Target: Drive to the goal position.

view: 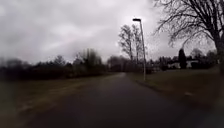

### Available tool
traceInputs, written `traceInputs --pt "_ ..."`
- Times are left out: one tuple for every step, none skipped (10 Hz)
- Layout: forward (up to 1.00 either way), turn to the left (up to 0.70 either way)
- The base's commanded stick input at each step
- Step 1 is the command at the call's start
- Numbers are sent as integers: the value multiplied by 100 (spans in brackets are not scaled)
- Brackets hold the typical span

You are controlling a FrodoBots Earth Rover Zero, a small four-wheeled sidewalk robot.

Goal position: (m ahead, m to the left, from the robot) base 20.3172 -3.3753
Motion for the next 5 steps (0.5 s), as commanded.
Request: traceInputs --pt "87 0" --pt "95 0" --pt "100 0" --pt "100 0" --pt "100 0"
